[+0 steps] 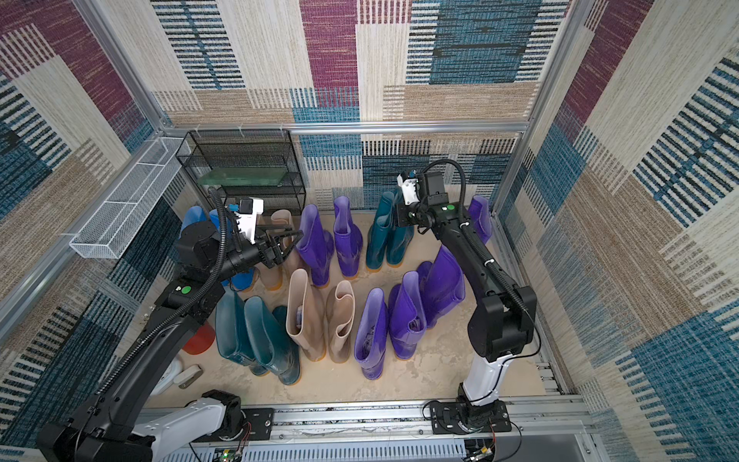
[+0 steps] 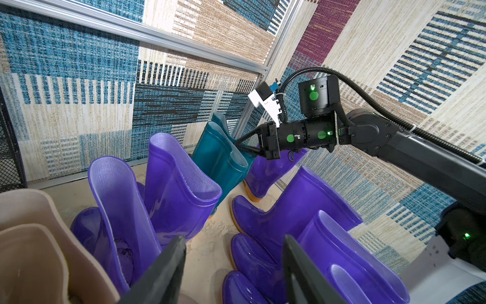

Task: Match and arrange rain boots in pairs
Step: Pair a pair of rain boots at the center of the board, then move the rain boot to the center of the board.

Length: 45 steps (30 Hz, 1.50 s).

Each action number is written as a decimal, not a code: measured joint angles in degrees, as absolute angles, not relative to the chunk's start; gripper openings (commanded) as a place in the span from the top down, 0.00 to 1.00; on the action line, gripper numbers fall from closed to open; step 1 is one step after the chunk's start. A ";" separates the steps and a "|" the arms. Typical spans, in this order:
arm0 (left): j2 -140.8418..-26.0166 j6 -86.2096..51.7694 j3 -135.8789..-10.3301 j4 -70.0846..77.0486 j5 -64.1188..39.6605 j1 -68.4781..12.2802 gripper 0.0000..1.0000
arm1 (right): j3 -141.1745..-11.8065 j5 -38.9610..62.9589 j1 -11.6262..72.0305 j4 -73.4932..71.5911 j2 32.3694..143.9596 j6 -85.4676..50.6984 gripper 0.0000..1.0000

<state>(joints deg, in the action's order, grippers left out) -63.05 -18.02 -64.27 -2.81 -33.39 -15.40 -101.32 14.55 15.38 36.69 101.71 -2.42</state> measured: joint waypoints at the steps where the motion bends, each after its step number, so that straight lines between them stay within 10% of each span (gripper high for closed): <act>1: -63.05 -18.04 -64.25 -2.81 -33.39 -15.40 0.39 | -101.34 14.46 15.94 36.69 101.71 -2.61 1.00; 12: -63.35 -18.92 -64.01 -2.35 -34.06 -15.40 0.39 | -96.73 13.41 16.86 38.87 96.64 -2.37 1.00; 15: -63.51 -19.42 -63.96 -2.33 -34.63 -15.40 0.39 | -96.29 13.28 16.97 39.64 95.70 -2.07 0.49; 17: -63.75 -19.57 -63.96 -2.02 -34.72 -15.40 0.39 | -96.82 13.17 17.52 40.45 95.55 -2.02 0.36; 29: -63.40 -20.43 -63.83 -1.48 -35.14 -15.40 0.39 | -88.33 -10.22 17.78 43.97 77.54 -11.97 0.10; 41: -63.83 -21.26 -63.83 -0.23 -36.36 -15.40 0.39 | -67.33 -1.78 5.65 45.30 59.33 -14.96 0.09; 45: -63.77 -21.28 -63.83 -0.23 -36.38 -15.40 0.39 | -63.68 2.15 5.48 45.25 57.39 -14.87 0.32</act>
